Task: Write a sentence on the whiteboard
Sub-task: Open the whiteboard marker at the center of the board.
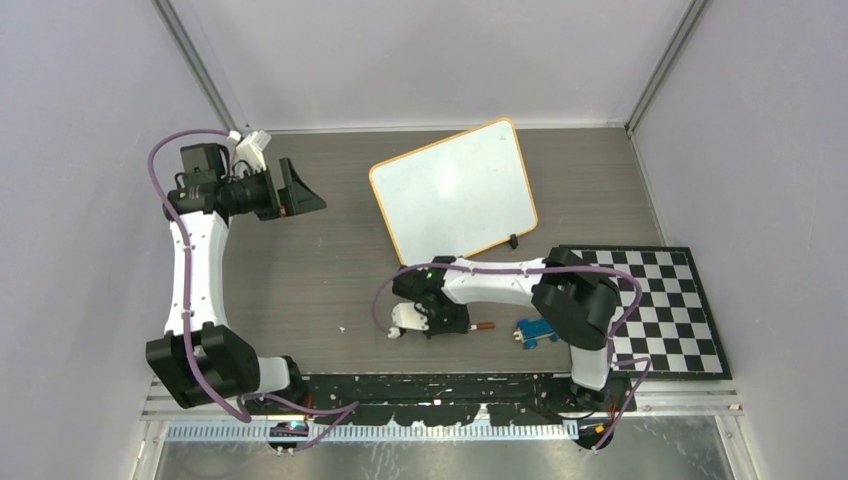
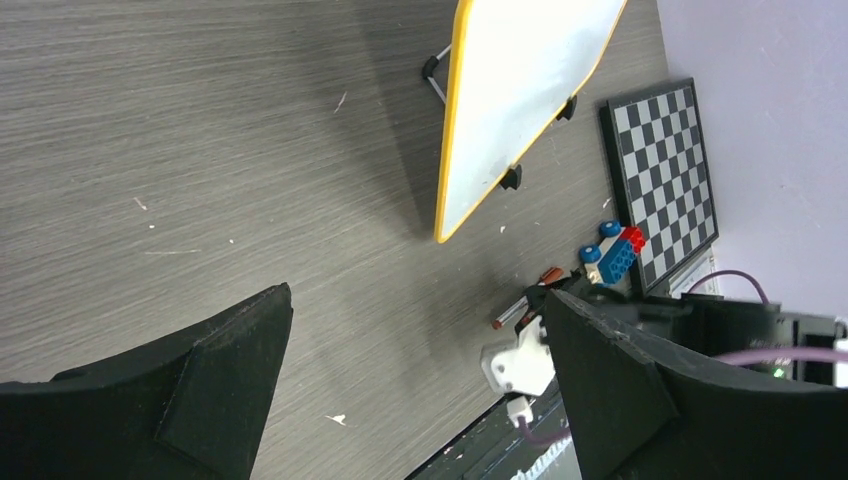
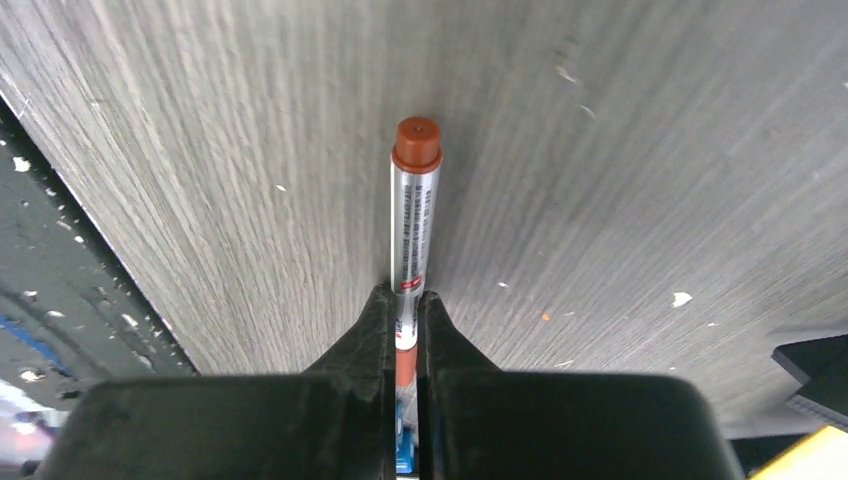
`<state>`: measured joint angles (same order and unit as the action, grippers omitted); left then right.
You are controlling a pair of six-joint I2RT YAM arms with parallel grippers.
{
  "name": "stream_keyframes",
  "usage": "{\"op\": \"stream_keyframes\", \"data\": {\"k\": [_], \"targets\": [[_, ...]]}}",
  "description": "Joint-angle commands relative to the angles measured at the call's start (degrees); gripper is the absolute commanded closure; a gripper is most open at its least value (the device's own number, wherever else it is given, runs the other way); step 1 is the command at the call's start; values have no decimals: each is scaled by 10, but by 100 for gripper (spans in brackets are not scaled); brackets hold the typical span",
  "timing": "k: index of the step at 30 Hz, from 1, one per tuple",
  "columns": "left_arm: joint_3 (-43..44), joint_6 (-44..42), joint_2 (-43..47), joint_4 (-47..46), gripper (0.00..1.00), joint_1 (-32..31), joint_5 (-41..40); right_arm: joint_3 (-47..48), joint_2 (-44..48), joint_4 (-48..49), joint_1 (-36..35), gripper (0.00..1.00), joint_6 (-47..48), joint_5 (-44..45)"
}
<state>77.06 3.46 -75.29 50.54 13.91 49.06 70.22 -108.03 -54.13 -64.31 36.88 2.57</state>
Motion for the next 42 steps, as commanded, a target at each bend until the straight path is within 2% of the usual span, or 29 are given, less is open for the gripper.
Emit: {"op": "stream_keyframes", "data": {"k": [1,5,9,13,18,20,24,30,38,42], "targets": [[35,-16,-4,5,0,-6,8,66,48,-26,62,100,-31,-104],[65,-18,-3,12,0,-18,18,159,108,-52,146,100,-98,-235],[99,-3,0,9,0,-53,16,245,151,-14,231,100,-216,-336],[107,33,13,-31,0,-118,13,281,181,103,323,100,-385,-382],[97,59,12,-101,0,-247,-26,277,197,267,414,100,-635,-406],[93,85,-1,-132,4,-276,-24,257,198,335,433,100,-728,-416],[83,132,-18,-205,11,-333,-30,229,194,419,436,100,-842,-423],[100,174,-68,-258,22,-391,-55,215,193,462,430,100,-900,-418],[111,217,-90,-308,29,-407,-44,195,202,458,411,100,-898,-424],[107,233,-95,-318,38,-407,-48,190,202,451,401,100,-888,-431]]}}
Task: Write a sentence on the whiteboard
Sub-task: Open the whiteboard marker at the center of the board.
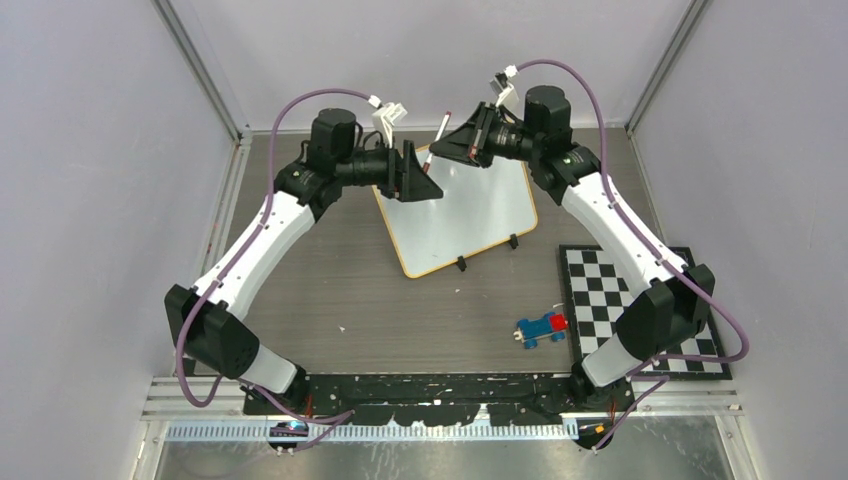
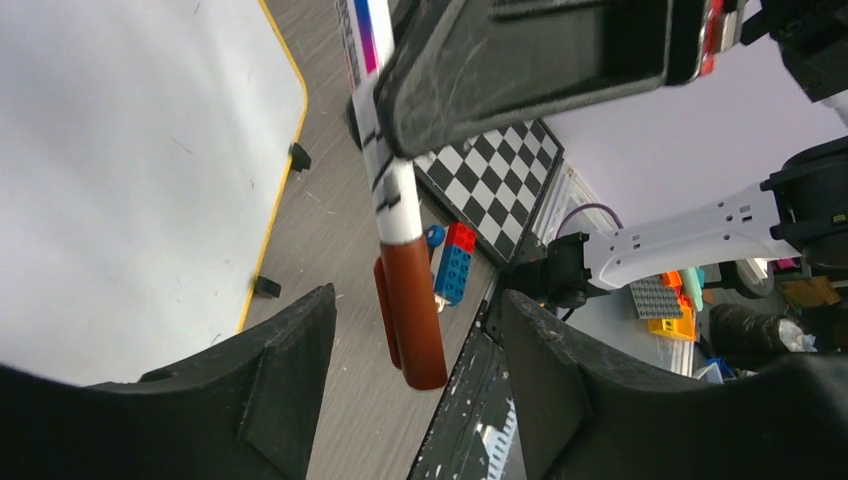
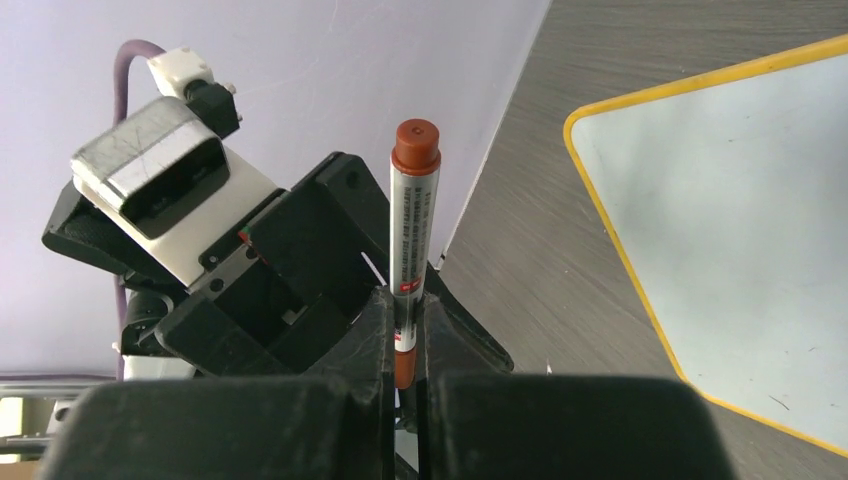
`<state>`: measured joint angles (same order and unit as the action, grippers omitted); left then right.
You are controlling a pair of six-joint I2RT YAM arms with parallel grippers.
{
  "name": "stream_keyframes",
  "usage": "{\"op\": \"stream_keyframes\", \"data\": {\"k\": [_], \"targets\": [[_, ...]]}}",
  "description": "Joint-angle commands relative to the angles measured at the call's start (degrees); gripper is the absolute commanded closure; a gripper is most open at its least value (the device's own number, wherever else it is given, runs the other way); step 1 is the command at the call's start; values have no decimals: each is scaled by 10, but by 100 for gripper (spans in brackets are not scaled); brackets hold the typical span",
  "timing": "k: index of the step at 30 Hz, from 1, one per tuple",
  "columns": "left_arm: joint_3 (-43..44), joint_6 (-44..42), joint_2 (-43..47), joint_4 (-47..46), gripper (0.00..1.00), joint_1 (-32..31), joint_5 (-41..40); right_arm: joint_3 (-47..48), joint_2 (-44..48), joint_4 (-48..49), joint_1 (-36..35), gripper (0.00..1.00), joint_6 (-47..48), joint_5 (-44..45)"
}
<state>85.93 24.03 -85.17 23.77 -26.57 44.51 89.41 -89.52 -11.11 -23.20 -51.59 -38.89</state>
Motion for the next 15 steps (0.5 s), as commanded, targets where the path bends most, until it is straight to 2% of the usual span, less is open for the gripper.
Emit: {"op": "stream_keyframes", "data": {"k": [1,4,7,8,9,11,12,15], "targets": [[17,33,4,-55,41,-2,0,-3,17,19,-12,100,2,-18],[16,37,2,-61,61,-2,9,-6,18,17,-14,100,6,-20],[13,17,4,-46,89,-2,10,-4,18,25,-13,99,10,-41],[13,3,6,-34,96,-1,10,-2,19,24,-13,94,17,-51],[12,-14,9,-16,100,0,11,1,22,13,-11,87,28,-65],[13,-58,14,18,100,1,31,8,25,-17,-4,63,59,-92],[16,-92,15,43,100,1,47,8,28,-28,0,56,74,-111],[34,-211,17,138,100,1,80,8,31,-106,8,49,133,-139]]}}
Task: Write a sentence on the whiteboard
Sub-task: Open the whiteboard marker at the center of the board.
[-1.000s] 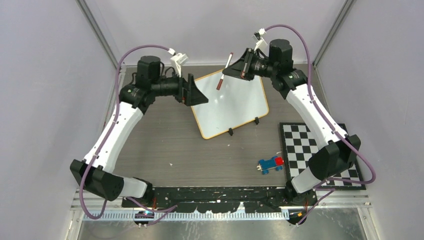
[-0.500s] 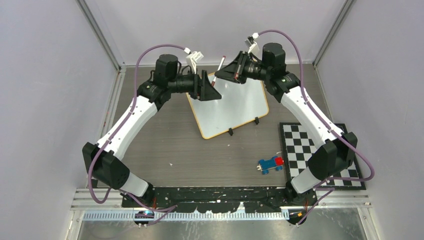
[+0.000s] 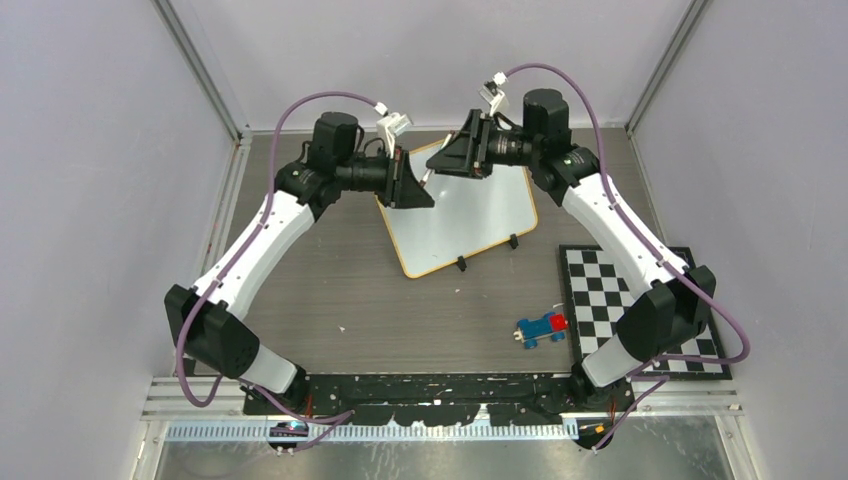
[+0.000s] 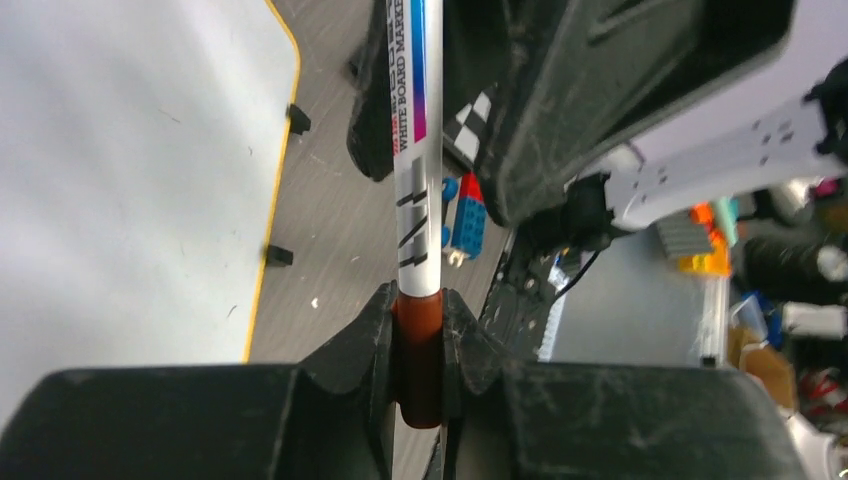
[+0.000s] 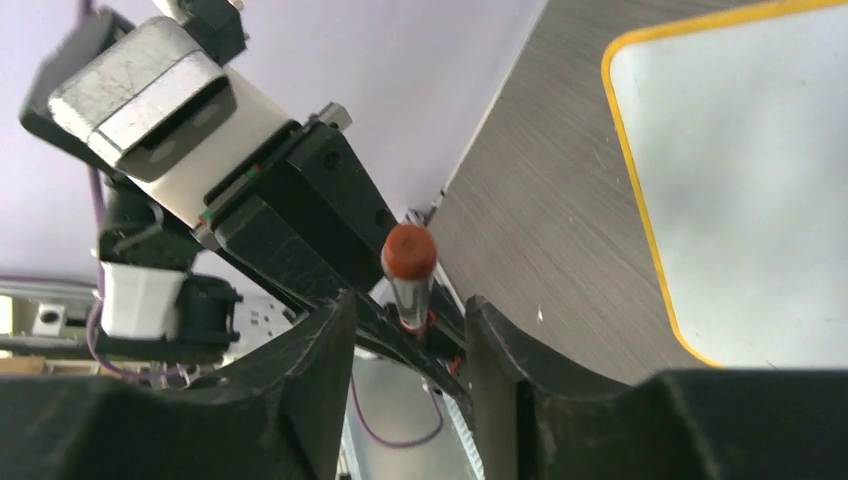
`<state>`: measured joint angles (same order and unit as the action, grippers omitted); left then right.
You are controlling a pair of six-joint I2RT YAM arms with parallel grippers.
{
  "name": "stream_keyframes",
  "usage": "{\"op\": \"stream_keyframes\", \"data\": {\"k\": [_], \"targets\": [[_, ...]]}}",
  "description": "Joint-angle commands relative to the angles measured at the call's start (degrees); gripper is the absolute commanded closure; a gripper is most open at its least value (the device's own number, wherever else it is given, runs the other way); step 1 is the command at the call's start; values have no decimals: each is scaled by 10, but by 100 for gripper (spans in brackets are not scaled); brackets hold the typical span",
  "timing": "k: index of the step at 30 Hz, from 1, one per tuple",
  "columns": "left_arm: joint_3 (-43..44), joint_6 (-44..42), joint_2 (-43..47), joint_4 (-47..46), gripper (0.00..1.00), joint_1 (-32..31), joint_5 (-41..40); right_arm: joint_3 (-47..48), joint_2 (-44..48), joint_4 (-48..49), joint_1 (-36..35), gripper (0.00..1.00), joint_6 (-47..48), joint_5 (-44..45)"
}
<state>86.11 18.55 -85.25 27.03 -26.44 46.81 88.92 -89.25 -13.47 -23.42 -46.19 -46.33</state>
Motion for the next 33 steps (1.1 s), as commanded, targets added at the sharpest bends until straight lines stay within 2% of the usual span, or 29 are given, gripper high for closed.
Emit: {"op": "stream_keyframes", "data": {"k": [1,5,10,14,18,26,33], "targets": [[37,-198,18,136,100,-1,65,17,28,-117,11,47,106,-75],[34,-313,22,219,100,-6,71,17,33,-200,11,42,177,-115],[17,-364,39,241,100,-33,58,-9,27,-169,11,43,150,-184],[27,-363,30,259,100,-50,35,-2,3,-173,-6,45,132,-206],[29,-372,28,273,100,-60,13,29,-11,-264,-41,48,199,-182],[50,-400,17,307,100,-66,-6,76,-34,-368,-69,65,284,-143],[53,-413,6,325,100,-69,-5,113,-49,-453,-72,65,349,-133]]}}
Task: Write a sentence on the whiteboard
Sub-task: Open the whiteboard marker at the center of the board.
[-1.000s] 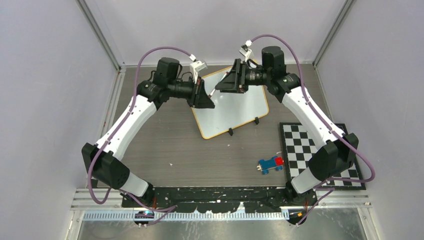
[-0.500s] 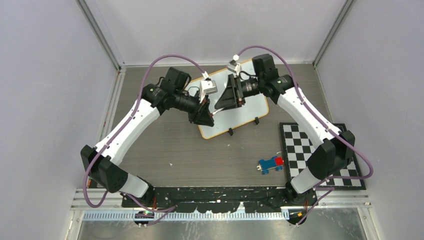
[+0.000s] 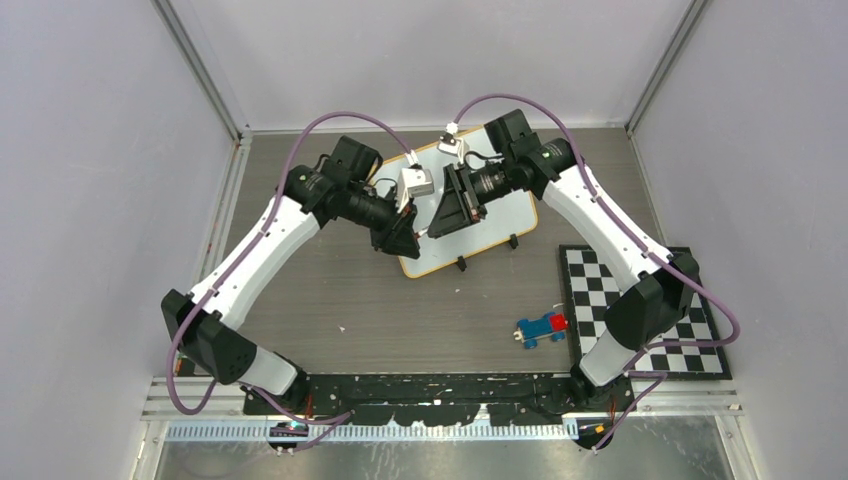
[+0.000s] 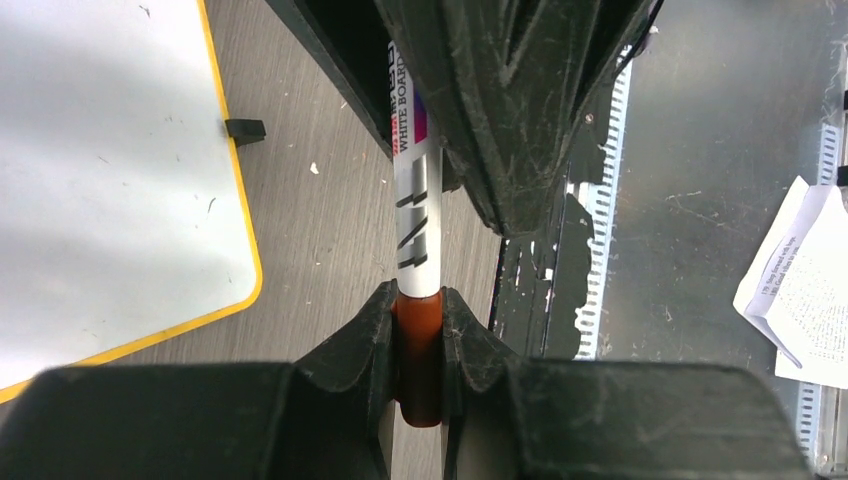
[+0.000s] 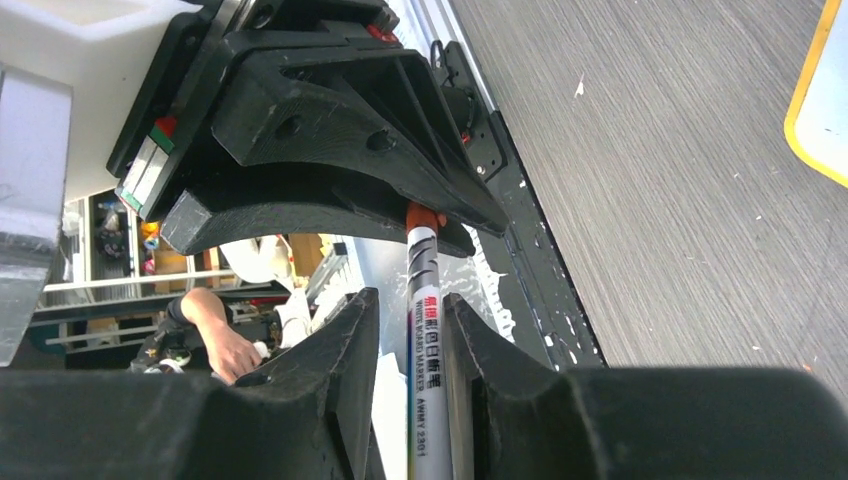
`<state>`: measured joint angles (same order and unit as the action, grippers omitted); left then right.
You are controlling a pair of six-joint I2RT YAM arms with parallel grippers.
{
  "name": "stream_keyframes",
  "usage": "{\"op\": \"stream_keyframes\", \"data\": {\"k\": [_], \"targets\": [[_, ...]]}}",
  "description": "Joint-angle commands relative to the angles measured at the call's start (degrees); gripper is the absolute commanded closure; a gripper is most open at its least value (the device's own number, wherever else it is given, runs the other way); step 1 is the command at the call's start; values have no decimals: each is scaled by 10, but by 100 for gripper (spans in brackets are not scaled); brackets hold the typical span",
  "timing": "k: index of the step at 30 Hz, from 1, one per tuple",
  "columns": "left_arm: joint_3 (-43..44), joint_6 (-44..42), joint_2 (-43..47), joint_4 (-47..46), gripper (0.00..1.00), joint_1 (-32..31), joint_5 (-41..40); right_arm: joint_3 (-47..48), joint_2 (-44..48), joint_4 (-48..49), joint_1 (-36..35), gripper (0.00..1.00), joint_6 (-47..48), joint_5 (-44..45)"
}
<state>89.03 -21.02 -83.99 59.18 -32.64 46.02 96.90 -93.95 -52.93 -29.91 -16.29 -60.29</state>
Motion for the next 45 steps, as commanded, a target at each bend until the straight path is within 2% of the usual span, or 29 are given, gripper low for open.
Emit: {"op": "stream_keyframes", "data": {"k": [1,5,9,12,18,23,25,26,28,29,31,34,39,43,45], "targets": [[24,-19,-7,4,100,-8,5,33,0,-60,-7,65,51,7],[28,-30,-14,16,100,-18,5,39,-2,-68,-7,55,51,-2],[25,-26,-17,14,100,-21,1,44,-1,-65,-7,54,45,-3],[21,-8,-19,2,100,-20,-5,43,-1,-61,-7,62,41,-5],[27,4,-21,0,100,-29,3,32,2,-60,-8,70,43,1],[28,-5,-20,5,100,-39,0,30,-1,-59,-11,90,44,0],[27,-11,-18,9,100,-39,-3,32,1,-59,-11,94,46,3],[27,-14,-17,11,100,-38,-4,32,2,-60,-11,92,47,6],[25,-16,-15,12,100,-38,-3,33,5,-59,-11,71,45,25],[25,-16,-13,12,100,-38,-4,34,6,-59,-11,64,44,30],[24,-15,-12,13,100,-39,-3,33,7,-53,-11,56,38,39],[24,-10,-12,14,100,-40,2,31,8,-40,-11,57,23,41],[23,-3,-14,10,100,-39,0,26,11,-24,-10,67,11,31],[21,3,-14,6,100,-42,7,9,21,0,-11,68,-6,33],[21,5,-14,3,100,-42,5,8,23,1,-11,73,-7,30]]}}
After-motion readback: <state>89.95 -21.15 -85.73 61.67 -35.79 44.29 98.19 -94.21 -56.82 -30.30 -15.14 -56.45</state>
